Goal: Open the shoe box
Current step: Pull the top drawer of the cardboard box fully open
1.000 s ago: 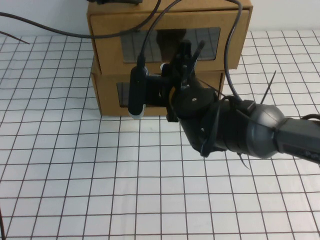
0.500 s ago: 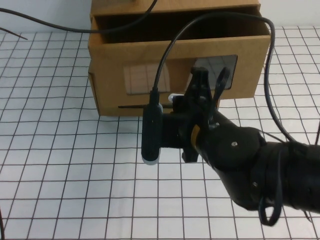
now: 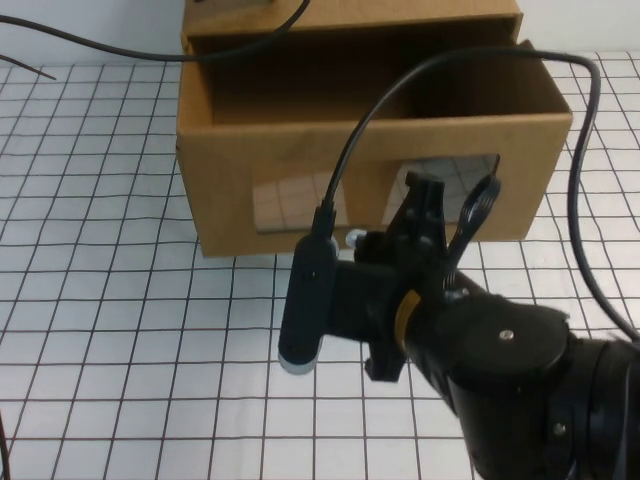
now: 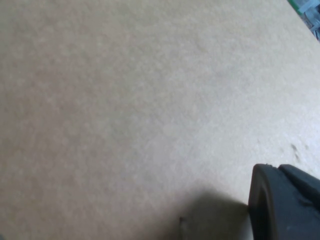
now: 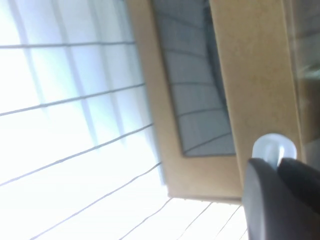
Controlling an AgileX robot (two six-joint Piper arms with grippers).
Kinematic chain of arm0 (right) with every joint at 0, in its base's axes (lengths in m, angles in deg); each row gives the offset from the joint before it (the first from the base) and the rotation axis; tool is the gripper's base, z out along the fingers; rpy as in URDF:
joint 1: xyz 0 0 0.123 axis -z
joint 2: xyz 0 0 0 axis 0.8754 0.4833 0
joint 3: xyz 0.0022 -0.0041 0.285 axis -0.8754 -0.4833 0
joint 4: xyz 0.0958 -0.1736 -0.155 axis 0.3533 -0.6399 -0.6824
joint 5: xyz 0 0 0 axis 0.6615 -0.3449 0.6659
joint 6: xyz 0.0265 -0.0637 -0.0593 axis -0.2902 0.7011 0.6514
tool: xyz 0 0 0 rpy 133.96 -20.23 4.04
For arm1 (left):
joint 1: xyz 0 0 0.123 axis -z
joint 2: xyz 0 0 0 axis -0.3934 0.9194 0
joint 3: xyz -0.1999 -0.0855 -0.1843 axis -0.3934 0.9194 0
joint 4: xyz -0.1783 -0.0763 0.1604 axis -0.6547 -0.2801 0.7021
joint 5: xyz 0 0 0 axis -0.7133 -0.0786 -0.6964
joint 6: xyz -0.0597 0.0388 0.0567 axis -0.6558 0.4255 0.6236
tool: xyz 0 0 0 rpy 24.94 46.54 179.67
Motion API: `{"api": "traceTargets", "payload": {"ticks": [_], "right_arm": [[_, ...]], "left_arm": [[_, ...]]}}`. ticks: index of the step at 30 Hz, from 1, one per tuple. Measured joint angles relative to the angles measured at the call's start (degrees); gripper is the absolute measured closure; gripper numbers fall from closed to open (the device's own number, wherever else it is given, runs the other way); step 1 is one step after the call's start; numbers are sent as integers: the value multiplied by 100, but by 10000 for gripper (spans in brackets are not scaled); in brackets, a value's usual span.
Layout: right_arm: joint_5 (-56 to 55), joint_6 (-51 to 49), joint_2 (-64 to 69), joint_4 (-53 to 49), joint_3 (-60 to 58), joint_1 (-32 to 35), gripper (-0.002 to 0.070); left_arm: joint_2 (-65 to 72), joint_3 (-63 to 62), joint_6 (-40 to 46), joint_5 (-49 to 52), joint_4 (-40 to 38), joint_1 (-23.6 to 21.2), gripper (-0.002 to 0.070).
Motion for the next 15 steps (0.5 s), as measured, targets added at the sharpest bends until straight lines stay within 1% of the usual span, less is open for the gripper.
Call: {"api": "traceTargets", "payload": {"ticks": [5, 11, 15], "right_arm": [[397, 274, 0, 590, 0, -412, 669], [749, 296, 0, 843, 0, -813, 669], [797, 296, 0, 1011, 0, -900, 669]], "left_arm": [[0, 0, -57, 10, 0, 0, 680], [0, 0, -57, 10, 0, 0, 680], [0, 0, -57, 10, 8, 0, 680]]}}
